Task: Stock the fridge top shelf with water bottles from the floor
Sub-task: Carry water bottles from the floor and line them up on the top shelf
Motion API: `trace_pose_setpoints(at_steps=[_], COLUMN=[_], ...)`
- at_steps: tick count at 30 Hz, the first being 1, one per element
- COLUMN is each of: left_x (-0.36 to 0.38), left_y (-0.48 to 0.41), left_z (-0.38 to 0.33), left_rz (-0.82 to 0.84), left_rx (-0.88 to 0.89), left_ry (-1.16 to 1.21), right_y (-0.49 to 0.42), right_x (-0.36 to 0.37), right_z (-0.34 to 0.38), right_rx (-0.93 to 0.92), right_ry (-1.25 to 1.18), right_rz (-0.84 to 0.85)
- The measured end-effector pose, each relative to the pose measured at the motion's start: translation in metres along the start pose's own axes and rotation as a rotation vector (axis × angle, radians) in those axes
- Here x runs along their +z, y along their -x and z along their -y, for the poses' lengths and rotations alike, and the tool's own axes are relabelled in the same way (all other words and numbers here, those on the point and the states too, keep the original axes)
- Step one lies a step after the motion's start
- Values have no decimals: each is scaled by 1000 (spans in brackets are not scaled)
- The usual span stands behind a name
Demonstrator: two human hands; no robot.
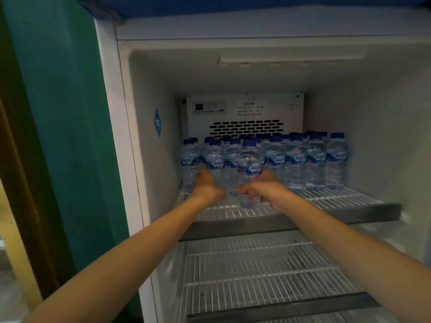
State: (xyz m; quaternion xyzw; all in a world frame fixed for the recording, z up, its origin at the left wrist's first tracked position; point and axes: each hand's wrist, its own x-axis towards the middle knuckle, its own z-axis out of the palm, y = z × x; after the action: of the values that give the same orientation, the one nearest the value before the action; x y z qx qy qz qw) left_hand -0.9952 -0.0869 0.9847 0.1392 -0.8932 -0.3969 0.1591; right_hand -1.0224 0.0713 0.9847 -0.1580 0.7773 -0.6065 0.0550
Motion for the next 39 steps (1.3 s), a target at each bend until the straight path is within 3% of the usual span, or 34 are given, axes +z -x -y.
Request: trace_pose_setpoints(at_steps=[4, 10, 12, 16, 21, 24, 29, 39], left_x=[-14, -23, -21, -20, -22, -22, -21, -25], left_y=[14, 25, 28, 17, -5, -14, -16, -11], left_z=[11, 21, 23, 27, 29, 24, 20, 24], left_rz=[72, 13, -61, -92, -166, -197, -266, -283], left_rx=[63, 114, 127, 53, -58, -123, -153, -133], left_ry=[-94, 33, 48, 124, 192, 168, 72, 135], right_y=[-1, -8, -10, -3, 0, 3, 0, -7], right_x=[32, 92, 95, 58, 15, 9, 15, 11], right_z=[15, 17, 15, 21, 4, -7, -7, -14], right_rx=[-18, -45, -42, 11, -88, -94, -117, -185], right_ry=[-129, -141, -53, -11, 591, 739, 839, 812], right_rz=[-14, -9, 54, 360, 431, 558, 577, 576])
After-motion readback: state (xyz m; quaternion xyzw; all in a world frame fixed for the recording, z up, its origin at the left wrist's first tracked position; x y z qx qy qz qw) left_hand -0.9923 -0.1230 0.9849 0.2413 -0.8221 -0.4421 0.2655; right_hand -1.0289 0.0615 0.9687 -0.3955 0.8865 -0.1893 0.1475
